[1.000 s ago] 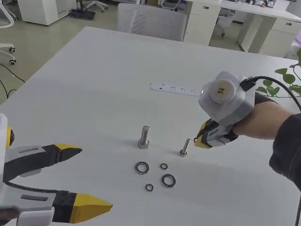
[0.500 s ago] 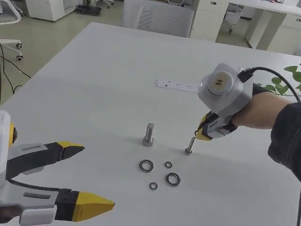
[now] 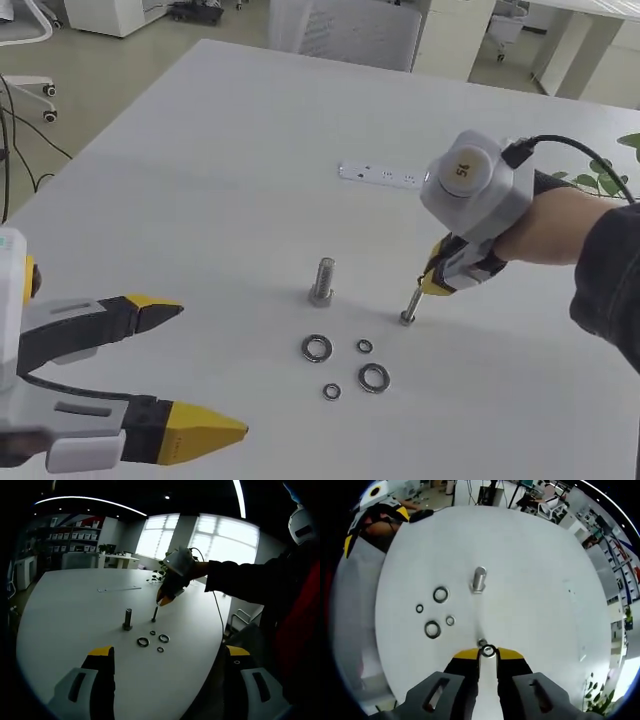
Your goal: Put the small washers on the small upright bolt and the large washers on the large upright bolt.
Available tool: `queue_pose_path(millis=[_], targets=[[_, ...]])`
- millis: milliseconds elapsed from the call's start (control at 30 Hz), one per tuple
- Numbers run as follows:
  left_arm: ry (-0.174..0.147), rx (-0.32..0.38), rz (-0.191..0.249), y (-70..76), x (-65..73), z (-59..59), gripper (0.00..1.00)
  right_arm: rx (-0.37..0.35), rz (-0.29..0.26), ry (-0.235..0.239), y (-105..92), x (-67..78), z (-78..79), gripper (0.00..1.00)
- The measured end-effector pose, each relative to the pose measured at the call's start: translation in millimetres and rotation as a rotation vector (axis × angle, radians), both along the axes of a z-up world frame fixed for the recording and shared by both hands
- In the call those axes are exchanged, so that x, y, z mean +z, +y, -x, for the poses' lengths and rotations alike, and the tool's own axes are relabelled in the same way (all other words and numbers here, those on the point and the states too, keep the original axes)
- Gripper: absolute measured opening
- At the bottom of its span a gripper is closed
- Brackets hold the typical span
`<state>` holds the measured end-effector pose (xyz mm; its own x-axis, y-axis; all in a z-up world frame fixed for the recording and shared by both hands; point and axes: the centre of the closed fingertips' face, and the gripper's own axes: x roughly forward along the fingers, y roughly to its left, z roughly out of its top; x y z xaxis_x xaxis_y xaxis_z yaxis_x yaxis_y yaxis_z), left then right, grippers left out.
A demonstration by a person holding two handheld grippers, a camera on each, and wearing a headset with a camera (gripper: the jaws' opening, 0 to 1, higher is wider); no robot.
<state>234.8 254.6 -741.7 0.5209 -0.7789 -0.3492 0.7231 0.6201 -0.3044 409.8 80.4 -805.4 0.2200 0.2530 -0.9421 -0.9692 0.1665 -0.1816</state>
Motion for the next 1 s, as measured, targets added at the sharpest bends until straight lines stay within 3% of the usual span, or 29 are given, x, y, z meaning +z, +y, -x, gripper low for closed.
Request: queue_pose_path(millis=[1000], targets=[[0.018, 0.011, -0.002, 2.5, -5.6, -0.7, 0.89, 0.010, 0.019, 0.036, 1.5, -16.9, 3.7, 0.13]])
